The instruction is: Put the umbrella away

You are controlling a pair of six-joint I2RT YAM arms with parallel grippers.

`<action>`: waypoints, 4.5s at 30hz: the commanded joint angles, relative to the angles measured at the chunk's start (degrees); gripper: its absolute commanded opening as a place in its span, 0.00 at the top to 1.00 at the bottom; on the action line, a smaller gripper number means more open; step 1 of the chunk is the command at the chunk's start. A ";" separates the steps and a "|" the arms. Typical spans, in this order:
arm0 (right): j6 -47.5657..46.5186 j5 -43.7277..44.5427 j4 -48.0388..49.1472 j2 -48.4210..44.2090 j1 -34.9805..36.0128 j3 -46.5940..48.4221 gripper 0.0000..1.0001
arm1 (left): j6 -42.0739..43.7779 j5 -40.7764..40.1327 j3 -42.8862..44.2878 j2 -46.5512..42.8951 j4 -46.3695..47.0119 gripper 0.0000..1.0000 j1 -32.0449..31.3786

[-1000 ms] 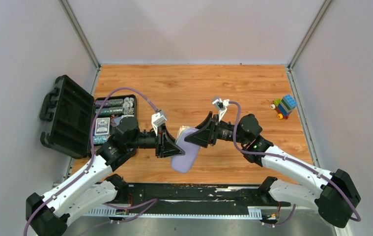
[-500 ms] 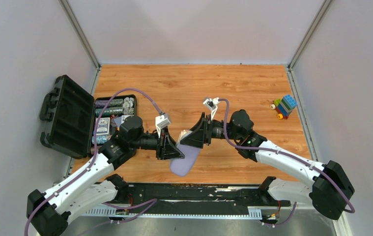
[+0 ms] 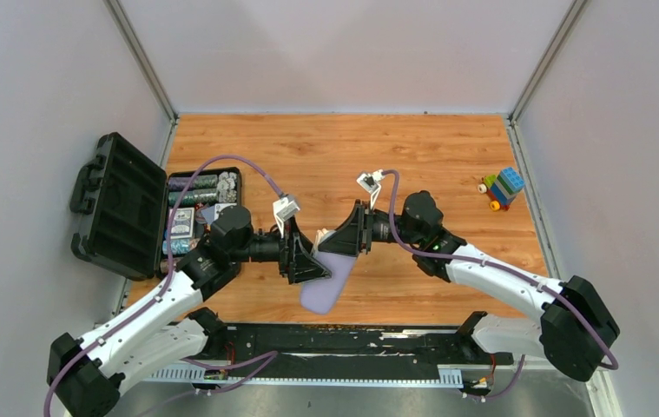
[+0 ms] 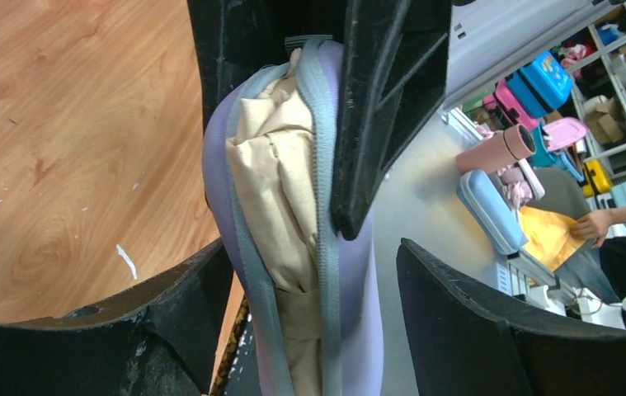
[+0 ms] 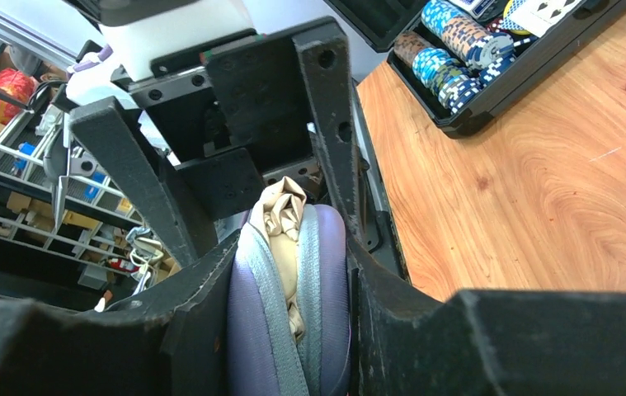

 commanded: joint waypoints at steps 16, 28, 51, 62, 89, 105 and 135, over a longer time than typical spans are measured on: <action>-18.83 12.27 -15.45 -7.28 -0.39 6.98 0.00 | -10.63 -8.87 -3.98 -3.46 12.45 1.00 0.02; -41.28 22.91 -7.36 -23.66 -2.59 -8.98 0.30 | -12.63 -16.54 2.70 -7.99 6.93 1.00 0.03; -71.94 33.28 2.33 -20.56 13.58 -12.13 0.45 | -14.94 -11.37 6.14 -5.39 6.25 1.00 0.04; -75.81 39.74 3.36 -18.31 19.20 -10.43 0.52 | -15.32 -11.93 4.90 -5.23 5.24 1.00 0.03; -84.11 49.68 3.60 -15.90 25.79 -10.23 1.00 | -11.28 -15.29 6.70 -5.00 -3.64 1.00 0.02; -88.46 41.98 1.30 -11.55 34.78 -14.81 1.00 | -13.17 -33.34 10.27 -2.43 0.49 1.00 2.03; -40.63 49.61 14.93 9.58 38.67 -0.85 1.00 | -18.10 -62.84 -9.88 -5.50 12.73 1.00 3.13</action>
